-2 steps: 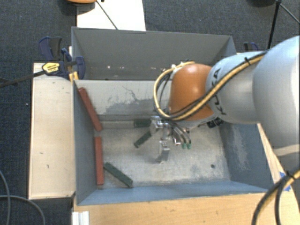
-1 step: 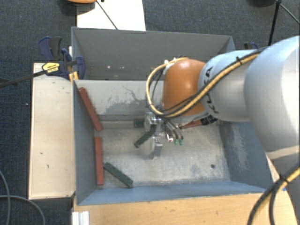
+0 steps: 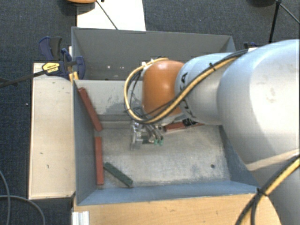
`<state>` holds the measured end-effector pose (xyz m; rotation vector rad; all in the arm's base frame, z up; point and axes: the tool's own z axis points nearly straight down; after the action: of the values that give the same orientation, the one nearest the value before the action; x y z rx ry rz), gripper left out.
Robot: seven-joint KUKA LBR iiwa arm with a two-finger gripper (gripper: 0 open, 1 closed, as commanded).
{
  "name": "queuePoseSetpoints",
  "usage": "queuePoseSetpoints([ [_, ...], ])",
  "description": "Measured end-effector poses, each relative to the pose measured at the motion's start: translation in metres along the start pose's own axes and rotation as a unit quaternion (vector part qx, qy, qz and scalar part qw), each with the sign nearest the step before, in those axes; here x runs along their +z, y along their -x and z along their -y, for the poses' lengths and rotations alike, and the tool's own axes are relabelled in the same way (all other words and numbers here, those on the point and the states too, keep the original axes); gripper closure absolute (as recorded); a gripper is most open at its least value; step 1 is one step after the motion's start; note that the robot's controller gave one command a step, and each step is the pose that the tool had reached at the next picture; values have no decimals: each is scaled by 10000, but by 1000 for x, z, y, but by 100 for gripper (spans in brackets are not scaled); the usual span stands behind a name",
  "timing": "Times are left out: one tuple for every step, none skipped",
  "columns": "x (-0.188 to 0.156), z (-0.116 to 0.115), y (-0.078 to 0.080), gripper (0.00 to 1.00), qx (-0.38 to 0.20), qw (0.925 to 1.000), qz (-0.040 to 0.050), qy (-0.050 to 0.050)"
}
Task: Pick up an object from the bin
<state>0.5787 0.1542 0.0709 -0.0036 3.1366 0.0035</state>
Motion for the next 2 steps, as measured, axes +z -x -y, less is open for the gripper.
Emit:
queuePoseSetpoints([
  [0,0,0,0,2,10000,1,-1],
  [0,0,0,0,4,10000,1,-1],
])
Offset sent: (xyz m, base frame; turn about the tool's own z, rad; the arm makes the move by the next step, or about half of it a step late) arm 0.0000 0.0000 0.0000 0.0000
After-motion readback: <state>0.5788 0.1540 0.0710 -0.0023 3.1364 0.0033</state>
